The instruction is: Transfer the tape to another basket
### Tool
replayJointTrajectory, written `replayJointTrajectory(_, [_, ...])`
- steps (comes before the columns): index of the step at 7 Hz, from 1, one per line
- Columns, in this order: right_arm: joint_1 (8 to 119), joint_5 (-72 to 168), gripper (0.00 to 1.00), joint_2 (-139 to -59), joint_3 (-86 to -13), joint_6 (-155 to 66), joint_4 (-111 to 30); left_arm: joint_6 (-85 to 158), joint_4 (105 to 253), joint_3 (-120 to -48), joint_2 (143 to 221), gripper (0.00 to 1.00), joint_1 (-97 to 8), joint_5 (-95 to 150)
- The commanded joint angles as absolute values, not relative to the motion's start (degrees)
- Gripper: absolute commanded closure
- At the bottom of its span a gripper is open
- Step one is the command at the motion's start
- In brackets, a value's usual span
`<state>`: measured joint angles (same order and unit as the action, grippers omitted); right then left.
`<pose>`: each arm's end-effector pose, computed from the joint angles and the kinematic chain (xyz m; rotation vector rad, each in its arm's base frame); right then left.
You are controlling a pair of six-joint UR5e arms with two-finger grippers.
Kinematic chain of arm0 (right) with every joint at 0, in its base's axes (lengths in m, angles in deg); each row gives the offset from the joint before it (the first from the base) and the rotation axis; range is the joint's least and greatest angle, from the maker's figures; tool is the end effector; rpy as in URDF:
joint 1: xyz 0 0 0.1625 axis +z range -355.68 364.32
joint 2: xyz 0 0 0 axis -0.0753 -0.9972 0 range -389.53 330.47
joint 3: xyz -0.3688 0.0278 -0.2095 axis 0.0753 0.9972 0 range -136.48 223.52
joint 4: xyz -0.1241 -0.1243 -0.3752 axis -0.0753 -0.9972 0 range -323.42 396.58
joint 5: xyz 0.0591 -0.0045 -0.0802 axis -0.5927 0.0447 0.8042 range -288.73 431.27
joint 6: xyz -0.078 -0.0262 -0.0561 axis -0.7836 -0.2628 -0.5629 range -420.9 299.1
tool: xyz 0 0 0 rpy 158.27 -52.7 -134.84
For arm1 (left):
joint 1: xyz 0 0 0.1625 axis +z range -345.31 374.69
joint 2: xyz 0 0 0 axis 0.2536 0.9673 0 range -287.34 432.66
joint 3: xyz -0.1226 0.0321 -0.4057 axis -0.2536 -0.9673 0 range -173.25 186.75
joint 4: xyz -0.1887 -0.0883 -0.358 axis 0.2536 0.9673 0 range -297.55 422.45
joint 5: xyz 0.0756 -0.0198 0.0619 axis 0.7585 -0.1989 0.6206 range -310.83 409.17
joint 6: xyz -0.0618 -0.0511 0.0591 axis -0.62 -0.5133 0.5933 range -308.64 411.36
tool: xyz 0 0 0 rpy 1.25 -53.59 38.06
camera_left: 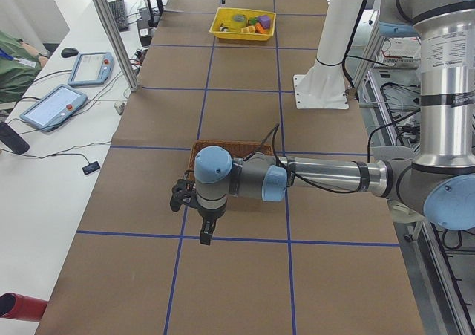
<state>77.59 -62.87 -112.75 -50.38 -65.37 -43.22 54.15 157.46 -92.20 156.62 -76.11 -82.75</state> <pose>-0.0982 -0.5493 0.5432 0.2655 -0.8022 -0.4883 -0.0731 -0.4550 0.6249 0.1548 0.7262 0.0836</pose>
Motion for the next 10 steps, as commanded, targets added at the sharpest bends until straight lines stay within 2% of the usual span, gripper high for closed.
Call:
replayJointTrajectory(1, [76.04, -63.46, 0.0, -112.85, -46.15, -72.55, -43.31, 54.18, 157.63, -92.57, 156.68, 0.02, -76.1, -82.75])
replayJointTrajectory(10, [69.18, -62.67, 0.0, -115.4, -42.44, -73.64, -43.58, 54.35, 157.63, -92.22, 157.21, 0.02, -76.1, -82.75])
